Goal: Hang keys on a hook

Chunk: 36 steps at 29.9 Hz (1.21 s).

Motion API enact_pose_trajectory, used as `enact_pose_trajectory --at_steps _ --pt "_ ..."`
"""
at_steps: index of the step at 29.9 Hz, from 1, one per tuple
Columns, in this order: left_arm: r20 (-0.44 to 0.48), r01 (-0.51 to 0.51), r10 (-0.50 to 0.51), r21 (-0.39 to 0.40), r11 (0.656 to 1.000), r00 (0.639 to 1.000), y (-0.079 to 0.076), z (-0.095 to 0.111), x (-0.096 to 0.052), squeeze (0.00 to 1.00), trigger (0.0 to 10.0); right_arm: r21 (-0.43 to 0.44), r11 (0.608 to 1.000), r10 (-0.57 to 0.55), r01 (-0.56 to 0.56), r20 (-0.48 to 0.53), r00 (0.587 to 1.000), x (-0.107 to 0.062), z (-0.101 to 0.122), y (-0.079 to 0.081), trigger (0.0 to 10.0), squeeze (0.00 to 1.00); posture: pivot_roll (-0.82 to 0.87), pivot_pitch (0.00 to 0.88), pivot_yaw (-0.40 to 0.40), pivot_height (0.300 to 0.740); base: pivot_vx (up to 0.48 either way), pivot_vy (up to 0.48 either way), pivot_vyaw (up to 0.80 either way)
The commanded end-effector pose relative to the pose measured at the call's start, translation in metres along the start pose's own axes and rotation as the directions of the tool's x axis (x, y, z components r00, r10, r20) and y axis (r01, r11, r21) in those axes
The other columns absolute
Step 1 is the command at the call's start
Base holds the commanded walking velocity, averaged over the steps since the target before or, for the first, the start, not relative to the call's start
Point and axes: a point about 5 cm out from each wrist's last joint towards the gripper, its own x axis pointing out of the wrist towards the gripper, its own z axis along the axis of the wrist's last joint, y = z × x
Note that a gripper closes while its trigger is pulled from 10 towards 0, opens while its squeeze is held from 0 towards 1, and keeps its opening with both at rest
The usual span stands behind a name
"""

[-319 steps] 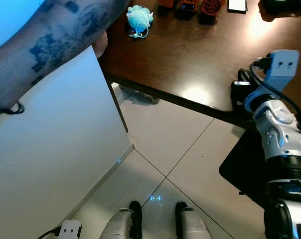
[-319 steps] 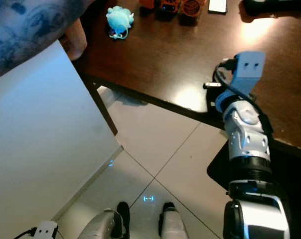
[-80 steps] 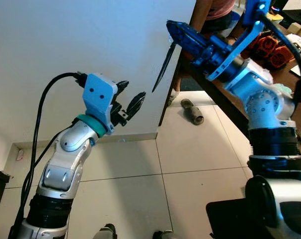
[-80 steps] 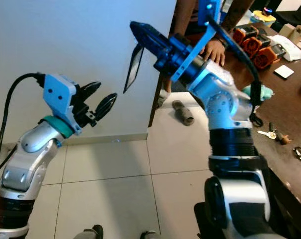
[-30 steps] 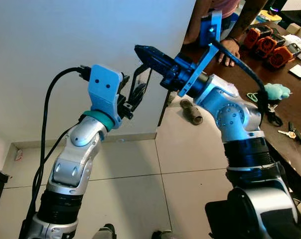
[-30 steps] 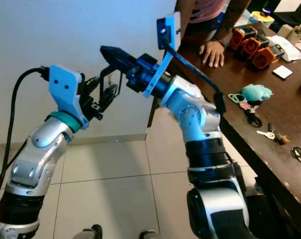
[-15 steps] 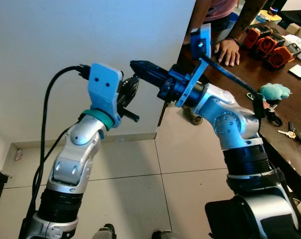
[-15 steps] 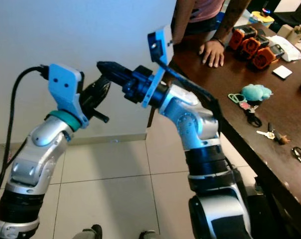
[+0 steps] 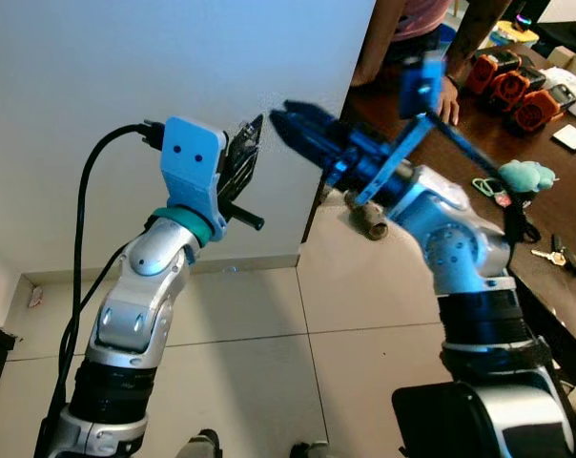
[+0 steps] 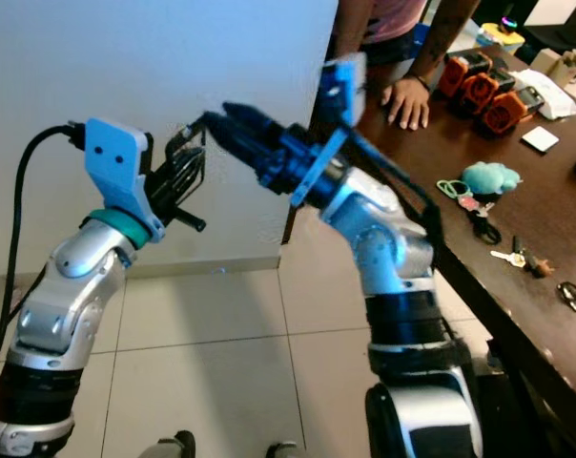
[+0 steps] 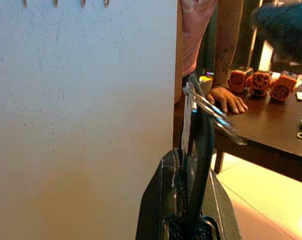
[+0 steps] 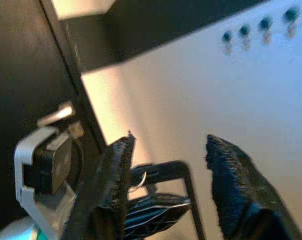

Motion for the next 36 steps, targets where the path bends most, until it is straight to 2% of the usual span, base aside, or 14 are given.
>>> enact_pose_trajectory --at_steps 1,7,15,16,20,23,24,25,28,30,31,33,34,36 --pt "0.002 0.017 -0.017 -0.001 1.0 1.0 -0.002 0.0 0.001 0.0 0.0 -0.002 1.0 -0.01 0.01 0.057 0.998 -0.01 0.008 -0.002 10.0 1.0 -0.02 0.067 -0.025 0.74 0.0 0.0 0.0" --pt "0.004 0.023 -0.023 0.003 1.0 1.0 -0.002 0.001 0.002 0.0 0.0 0.066 0.998 -0.015 0.004 0.167 0.986 -0.033 0.012 -0.005 10.0 1.0 -0.02 0.073 -0.019 0.74 0.0 0.0 0.0" --pt "0.009 0.023 -0.024 0.005 1.0 1.0 -0.001 0.003 0.002 0.0 0.0 0.104 0.994 -0.058 0.044 0.132 0.99 -0.046 -0.006 -0.007 10.0 1.0 -0.02 0.075 -0.019 0.74 0.0 0.0 0.0" --pt "0.013 0.031 -0.031 0.01 0.999 0.999 -0.002 0.005 0.002 0.0 0.0 0.03 0.995 -0.098 0.097 0.054 0.994 -0.048 -0.018 -0.009 10.0 0.0 -0.02 0.081 -0.017 0.74 0.0 0.0 0.0" --pt "0.015 0.036 -0.036 0.012 0.999 0.999 -0.002 0.006 0.002 0.0 0.0 -0.001 0.994 -0.109 0.109 0.04 0.993 -0.047 -0.018 -0.009 10.0 0.0 -0.02 0.081 -0.017 0.74 0.0 0.0 0.0" --pt "0.012 0.044 -0.045 0.017 0.999 0.999 -0.001 0.008 0.003 0.0 0.0 -0.201 0.975 -0.084 0.092 0.047 0.995 -0.031 0.003 -0.002 10.0 0.0 -0.02 0.085 -0.003 0.74 0.0 0.0 0.0" --pt "0.01 0.047 -0.047 0.018 0.999 0.999 -0.001 0.008 0.003 0.0 0.0 -0.348 0.935 -0.081 0.072 -0.013 0.997 -0.025 0.006 0.001 10.0 0.0 -0.02 0.084 -0.001 0.74 0.0 0.0 0.0" --pt "0.01 0.047 -0.047 0.018 0.999 0.999 -0.001 0.008 0.003 0.0 0.0 -0.348 0.935 -0.081 0.072 -0.013 0.997 -0.025 0.006 0.001 10.0 0.0 -0.02 0.084 -0.001 0.74 0.0 0.0 0.0" --pt "0.006 0.057 -0.057 0.018 0.998 0.998 -0.002 0.008 0.003 0.0 0.0 -0.668 0.742 -0.078 -0.055 -0.168 0.983 -0.013 0.001 0.014 10.0 0.0 -0.02 0.086 0.006 0.74 0.0 0.0 0.0" --pt "0.005 0.06 -0.06 0.018 0.998 0.998 -0.002 0.008 0.003 0.0 0.0 -0.718 0.691 -0.068 -0.086 -0.183 0.981 -0.01 0.0 0.018 10.0 0.0 -0.02 0.086 0.006 0.74 0.0 0.0 0.0" --pt "0.005 0.06 -0.06 0.018 0.998 0.998 -0.002 0.008 0.003 0.0 0.0 -0.718 0.691 -0.068 -0.086 -0.183 0.981 -0.01 0.0 0.018 10.0 0.0 -0.02 0.086 0.006 0.74 0.0 0.0 0.0" --pt "0.003 0.065 -0.066 0.016 0.998 0.998 -0.003 0.008 0.004 0.0 0.0 -0.807 0.558 -0.024 -0.195 -0.251 0.968 -0.005 -0.008 0.032 10.0 0.0 -0.03 0.088 0.01 0.74 0.0 0.0 0.0" --pt "0.003 0.065 -0.066 0.016 0.998 0.998 -0.003 0.008 0.004 0.0 0.0 -0.807 0.558 -0.024 -0.195 -0.251 0.968 -0.005 -0.008 0.032 10.0 0.0 -0.03 0.088 0.01 0.74 0.0 0.0 0.0" --pt "0.002 0.072 -0.072 0.014 0.997 0.997 -0.004 0.008 0.005 0.0 0.0 -0.848 0.454 0.012 -0.272 -0.299 0.954 -0.004 -0.014 0.042 10.0 0.0 -0.03 0.088 0.01 0.74 0.0 0.0 0.0"
